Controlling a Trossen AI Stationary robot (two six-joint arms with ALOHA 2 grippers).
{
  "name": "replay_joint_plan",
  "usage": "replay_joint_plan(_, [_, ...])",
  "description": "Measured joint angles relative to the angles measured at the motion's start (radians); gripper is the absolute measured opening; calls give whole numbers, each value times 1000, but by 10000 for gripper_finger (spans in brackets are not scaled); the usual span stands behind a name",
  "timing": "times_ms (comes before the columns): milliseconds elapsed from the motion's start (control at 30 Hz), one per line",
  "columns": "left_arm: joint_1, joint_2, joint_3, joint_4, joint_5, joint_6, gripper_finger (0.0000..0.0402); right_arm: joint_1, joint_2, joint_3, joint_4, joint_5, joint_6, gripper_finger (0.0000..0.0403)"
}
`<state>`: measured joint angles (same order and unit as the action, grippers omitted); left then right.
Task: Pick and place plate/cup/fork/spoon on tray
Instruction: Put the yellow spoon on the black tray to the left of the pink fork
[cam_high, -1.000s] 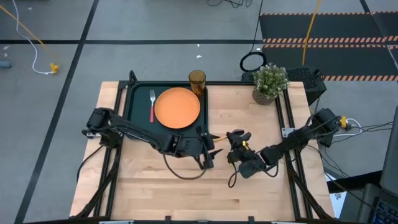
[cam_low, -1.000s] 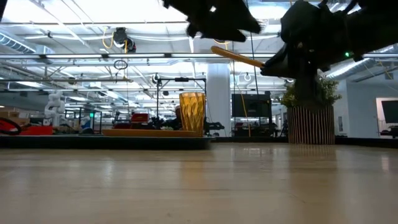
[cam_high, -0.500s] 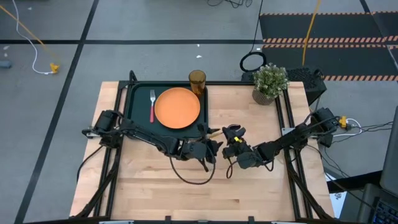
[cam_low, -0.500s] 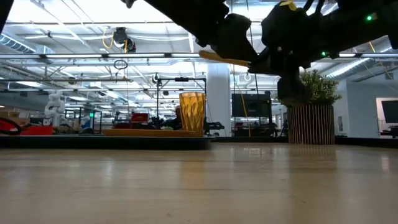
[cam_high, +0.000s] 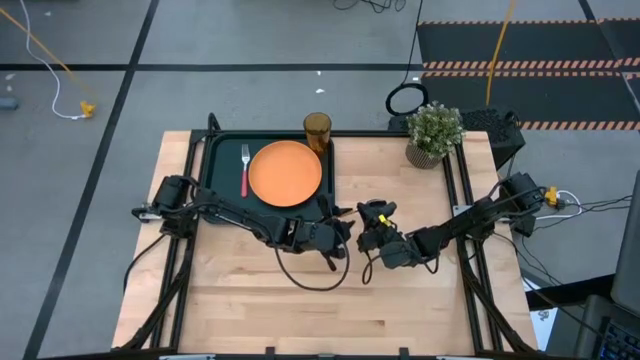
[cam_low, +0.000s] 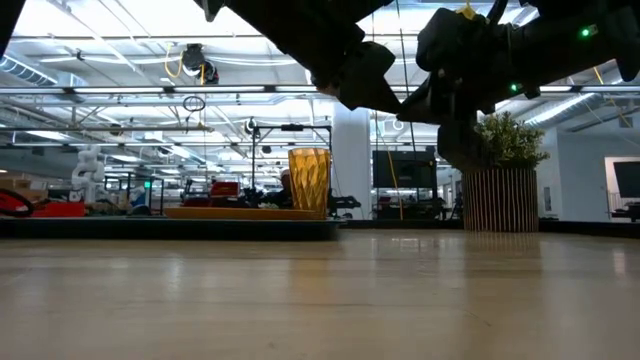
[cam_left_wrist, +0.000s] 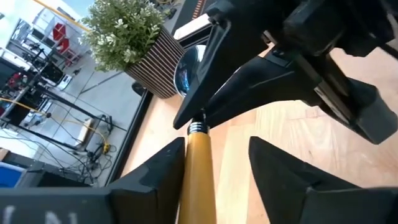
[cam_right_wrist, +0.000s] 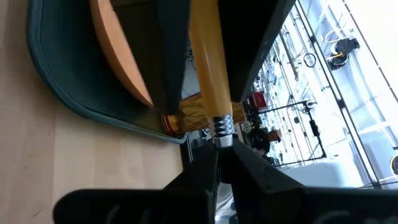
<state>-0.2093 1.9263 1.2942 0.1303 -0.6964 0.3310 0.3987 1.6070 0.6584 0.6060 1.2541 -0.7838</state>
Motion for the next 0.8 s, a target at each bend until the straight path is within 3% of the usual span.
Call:
replay_joint_plan(200, [10, 0, 0, -1, 14, -16, 153, 1, 0, 0, 3, -36, 11, 10])
replay_joint_plan(567, [20, 0, 0, -22, 18, -28, 173, 2, 0, 0, 3, -70, 23, 10])
replay_joint_plan(800, [26, 0, 1, -36, 19, -57, 134, 2, 0, 0, 2, -78, 23, 10])
